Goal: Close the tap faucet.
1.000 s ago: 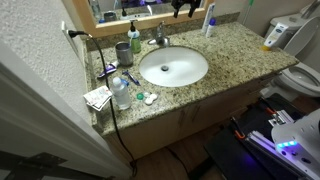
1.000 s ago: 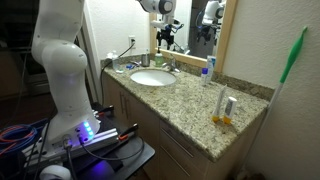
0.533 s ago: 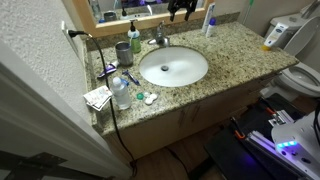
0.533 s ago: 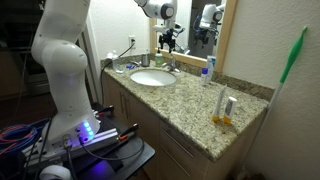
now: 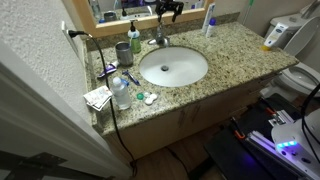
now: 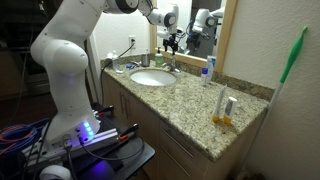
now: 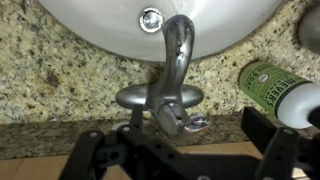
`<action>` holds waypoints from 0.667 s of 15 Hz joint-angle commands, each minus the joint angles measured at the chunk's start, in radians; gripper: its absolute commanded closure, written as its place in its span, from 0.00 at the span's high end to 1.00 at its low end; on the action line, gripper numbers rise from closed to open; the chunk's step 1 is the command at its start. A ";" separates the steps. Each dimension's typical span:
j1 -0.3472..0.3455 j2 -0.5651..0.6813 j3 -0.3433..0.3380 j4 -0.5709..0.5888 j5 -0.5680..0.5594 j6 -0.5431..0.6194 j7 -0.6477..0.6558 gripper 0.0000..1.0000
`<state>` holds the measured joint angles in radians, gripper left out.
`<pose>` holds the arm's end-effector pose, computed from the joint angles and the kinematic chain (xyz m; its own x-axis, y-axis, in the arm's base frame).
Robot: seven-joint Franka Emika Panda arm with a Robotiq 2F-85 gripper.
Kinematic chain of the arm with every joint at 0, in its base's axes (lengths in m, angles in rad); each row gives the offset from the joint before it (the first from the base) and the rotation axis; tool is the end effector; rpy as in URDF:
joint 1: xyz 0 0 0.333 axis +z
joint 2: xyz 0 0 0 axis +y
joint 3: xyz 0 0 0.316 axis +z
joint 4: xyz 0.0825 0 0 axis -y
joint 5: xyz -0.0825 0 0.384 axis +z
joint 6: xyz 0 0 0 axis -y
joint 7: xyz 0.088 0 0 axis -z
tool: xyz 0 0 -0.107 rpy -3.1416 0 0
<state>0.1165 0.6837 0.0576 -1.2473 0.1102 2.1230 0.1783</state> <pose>0.7485 0.1250 0.3805 0.9839 -0.0822 0.1588 -0.0547 -0.9839 -0.1699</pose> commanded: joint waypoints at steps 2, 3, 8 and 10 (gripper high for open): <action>0.003 0.018 0.000 0.028 -0.001 -0.003 0.006 1.00; 0.001 0.029 0.002 0.035 0.001 0.009 -0.004 1.00; 0.013 0.063 0.001 0.061 -0.002 0.068 0.009 1.00; 0.015 0.071 0.000 0.066 -0.001 0.060 0.013 1.00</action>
<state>0.1273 0.7245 0.0579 -1.2158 0.1112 2.1776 0.1831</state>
